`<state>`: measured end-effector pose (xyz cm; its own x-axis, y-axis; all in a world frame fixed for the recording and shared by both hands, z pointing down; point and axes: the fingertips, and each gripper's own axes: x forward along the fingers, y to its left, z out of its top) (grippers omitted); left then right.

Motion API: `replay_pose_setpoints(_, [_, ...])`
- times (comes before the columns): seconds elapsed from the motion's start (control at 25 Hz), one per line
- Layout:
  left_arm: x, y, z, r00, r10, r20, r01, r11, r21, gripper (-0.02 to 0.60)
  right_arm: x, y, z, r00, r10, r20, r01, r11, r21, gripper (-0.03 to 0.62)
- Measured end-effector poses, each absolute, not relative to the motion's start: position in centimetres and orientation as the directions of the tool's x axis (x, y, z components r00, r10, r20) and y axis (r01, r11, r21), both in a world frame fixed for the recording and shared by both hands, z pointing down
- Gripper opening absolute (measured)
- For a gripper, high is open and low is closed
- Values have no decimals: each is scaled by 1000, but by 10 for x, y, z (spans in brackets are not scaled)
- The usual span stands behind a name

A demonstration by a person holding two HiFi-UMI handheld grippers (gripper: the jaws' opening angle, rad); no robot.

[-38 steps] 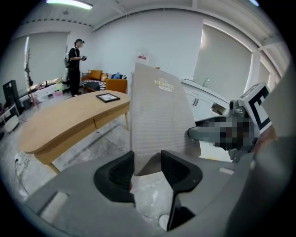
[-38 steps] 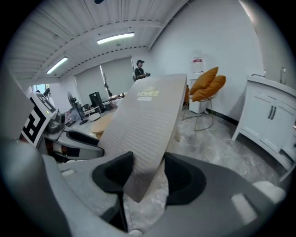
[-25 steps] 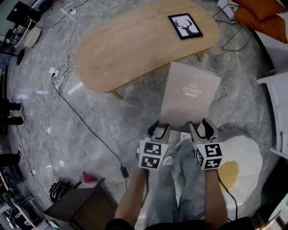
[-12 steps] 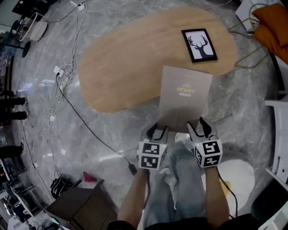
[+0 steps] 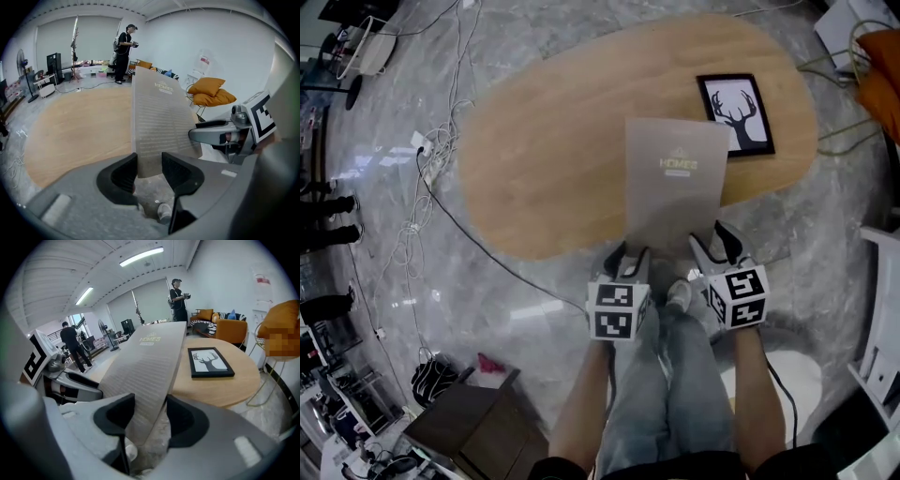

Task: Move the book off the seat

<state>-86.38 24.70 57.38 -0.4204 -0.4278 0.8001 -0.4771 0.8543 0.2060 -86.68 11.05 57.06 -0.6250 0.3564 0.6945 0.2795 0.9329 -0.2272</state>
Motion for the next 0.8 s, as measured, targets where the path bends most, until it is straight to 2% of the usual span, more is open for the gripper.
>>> replay_pose_setpoints(0.48, [-989,277,587,-401,-409,820,-438,872,221,167,-999,141,588,-607,366,706,268,930,-252,210])
replay_pose_setpoints(0.8, [-1042,285,605,-356,-466,810,-422,854,306,171,-1052,151,607,-576,349,739,229,937,-264,209])
